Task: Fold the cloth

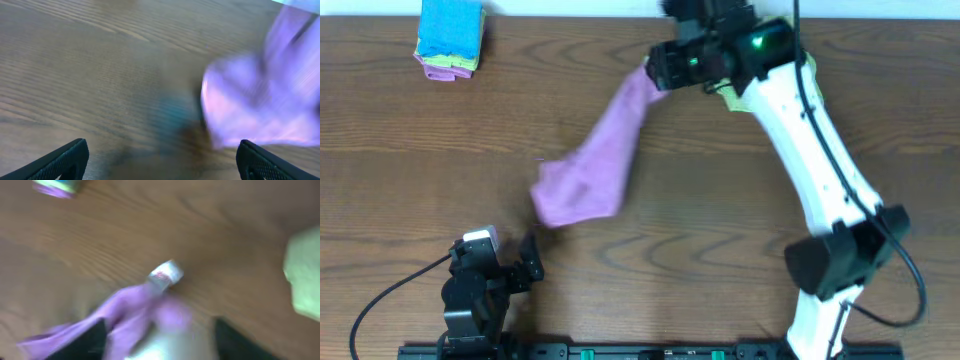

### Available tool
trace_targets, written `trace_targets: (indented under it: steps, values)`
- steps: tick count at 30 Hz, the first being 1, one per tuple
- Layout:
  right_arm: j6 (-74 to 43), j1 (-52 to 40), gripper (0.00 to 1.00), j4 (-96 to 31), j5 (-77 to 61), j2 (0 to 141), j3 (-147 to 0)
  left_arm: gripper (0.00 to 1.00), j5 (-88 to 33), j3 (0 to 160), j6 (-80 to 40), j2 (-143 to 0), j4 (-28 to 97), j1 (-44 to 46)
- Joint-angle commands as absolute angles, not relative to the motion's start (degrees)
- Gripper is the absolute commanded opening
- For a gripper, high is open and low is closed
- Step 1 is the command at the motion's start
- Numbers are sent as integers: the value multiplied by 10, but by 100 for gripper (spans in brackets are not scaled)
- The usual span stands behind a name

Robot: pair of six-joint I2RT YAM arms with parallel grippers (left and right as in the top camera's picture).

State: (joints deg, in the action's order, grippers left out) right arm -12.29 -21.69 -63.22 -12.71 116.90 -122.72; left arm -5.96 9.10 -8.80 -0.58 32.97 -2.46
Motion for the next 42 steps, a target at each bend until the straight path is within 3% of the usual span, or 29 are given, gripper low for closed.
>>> trace_targets:
  steps: [1, 9, 15, 19, 21, 42]
  values:
    - [-141, -209, 99, -658, -131, 1188, -1228, 95, -55, 87, -88, -2, 329, -22]
    - [-14, -246, 100, -732, -76, 1196, -1226, 95, -55, 87, -88, -2, 329, -22]
    - [24, -303, 94, -750, -58, 1226, -1192, 95, -55, 87, -88, -2, 329, -22]
    - [23, -324, 67, -743, -61, 1250, -1156, 95, -55, 87, -88, -2, 329, -22]
    - [22, -329, 62, -735, -63, 1261, -1142, 95, -55, 87, -88, -2, 329, -22]
    - [23, -365, 58, -660, -67, 1345, -1134, 95, -55, 87, -88, -2, 329, -22]
